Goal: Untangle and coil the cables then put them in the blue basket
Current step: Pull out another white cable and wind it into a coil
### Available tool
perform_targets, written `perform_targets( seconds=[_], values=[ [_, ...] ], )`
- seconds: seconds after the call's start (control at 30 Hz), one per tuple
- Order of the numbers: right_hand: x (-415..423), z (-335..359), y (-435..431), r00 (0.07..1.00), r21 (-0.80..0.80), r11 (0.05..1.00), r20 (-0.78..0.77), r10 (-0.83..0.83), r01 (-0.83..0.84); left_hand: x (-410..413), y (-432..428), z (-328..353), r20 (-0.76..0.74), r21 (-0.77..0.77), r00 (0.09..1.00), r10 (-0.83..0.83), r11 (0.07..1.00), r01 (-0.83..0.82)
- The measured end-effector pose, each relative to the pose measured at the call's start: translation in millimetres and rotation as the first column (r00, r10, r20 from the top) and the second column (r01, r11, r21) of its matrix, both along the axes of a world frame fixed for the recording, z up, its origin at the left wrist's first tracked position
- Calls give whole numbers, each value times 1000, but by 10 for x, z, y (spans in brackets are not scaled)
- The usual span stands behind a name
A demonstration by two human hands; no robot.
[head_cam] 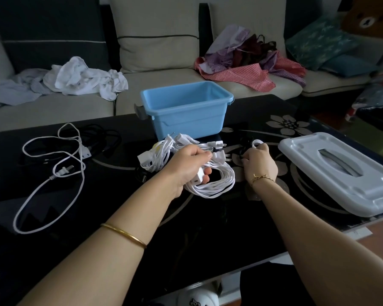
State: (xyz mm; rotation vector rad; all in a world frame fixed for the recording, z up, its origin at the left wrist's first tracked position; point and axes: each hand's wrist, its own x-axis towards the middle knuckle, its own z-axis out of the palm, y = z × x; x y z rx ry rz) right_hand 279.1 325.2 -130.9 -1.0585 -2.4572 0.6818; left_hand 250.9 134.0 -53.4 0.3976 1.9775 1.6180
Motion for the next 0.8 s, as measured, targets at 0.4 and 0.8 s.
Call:
perform_targets(
  seconds=[0.4,0.8],
  values=[
    [446,808,-435,640,-542,490,-767,43,-683,-38,-331,309,46,162,993,107,980,-113],
    [297,1558,-1367,545,150,545,-44,837,-825,-167,-1016,434,61,240,981,183,952,-192]
  ],
)
